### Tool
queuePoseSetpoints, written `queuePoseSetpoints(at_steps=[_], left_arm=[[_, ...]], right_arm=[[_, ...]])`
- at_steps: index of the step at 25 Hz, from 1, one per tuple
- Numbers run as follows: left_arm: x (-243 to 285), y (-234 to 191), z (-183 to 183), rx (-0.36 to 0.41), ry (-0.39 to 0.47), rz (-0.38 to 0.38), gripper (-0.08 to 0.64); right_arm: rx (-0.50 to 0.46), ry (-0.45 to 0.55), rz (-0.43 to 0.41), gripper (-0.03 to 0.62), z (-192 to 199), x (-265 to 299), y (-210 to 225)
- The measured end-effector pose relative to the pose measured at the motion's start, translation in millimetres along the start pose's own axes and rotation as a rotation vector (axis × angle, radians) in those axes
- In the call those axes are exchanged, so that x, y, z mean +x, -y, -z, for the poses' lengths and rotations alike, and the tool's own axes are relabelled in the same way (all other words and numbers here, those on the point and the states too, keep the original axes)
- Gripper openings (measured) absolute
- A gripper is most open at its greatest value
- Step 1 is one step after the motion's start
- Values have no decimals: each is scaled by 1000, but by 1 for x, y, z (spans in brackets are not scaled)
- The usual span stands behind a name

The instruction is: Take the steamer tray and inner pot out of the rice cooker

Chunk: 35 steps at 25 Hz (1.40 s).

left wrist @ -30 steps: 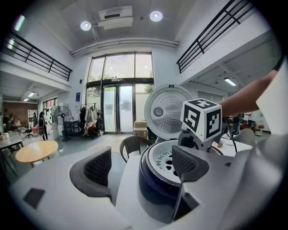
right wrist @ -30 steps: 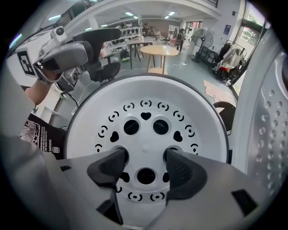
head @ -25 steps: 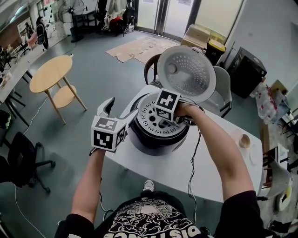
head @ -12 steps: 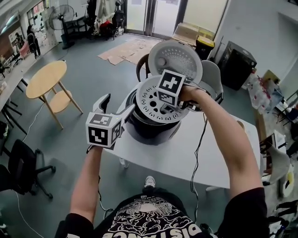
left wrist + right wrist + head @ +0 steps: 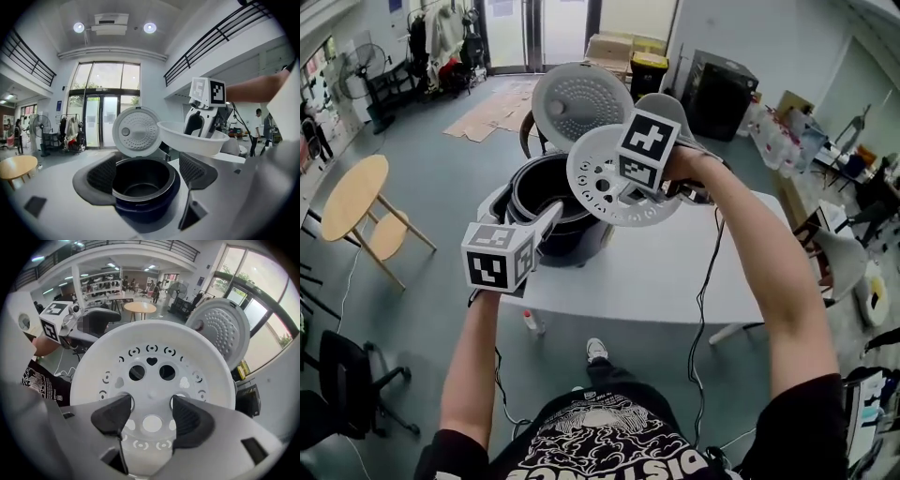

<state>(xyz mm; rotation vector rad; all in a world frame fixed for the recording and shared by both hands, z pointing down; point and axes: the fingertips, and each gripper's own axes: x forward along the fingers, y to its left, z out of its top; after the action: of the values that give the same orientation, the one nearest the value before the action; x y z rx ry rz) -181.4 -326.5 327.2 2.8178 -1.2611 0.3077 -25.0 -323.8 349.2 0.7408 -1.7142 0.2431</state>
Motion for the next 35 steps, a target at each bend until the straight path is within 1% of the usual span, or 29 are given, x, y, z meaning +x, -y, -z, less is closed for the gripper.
queuePoseSetpoints(at_steps=[3,5,6,8,11,13,17,20,23,27,31,35], left_arm=[[8,56,1,11,11,58,408],[15,97,-11,16,13,99,408],[18,111,-18,19,13,121,408],[24,123,-26,30,12,166,408],[38,133,-30,73,-1,238,408],[52,158,-30,90,-9,272,408],[92,240,-10,94,-26,320,408],[125,297,-7,88,-47,362,408],[161,365,-11,80,-65,390,408],[215,455,-18,124,-66,393,408],[272,533,-24,126,-81,409,408],[318,605,-3,146,-123,413,408]], right_arm=[[68,-9,21,293,65,-15,-6],[118,-22,29,293,111,-35,-6],[143,-30,31,293,128,-43,-6],[191,-50,33,293,145,-48,-6],[265,-79,39,293,164,-45,0],[310,-84,43,293,194,-45,5],[371,-91,52,293,293,-36,15],[413,-108,53,293,360,-36,27],[439,-131,47,293,438,-39,45],[498,-134,23,293,539,-34,73],[529,-125,-8,293,618,-24,106],[534,-125,-43,293,687,2,128]])
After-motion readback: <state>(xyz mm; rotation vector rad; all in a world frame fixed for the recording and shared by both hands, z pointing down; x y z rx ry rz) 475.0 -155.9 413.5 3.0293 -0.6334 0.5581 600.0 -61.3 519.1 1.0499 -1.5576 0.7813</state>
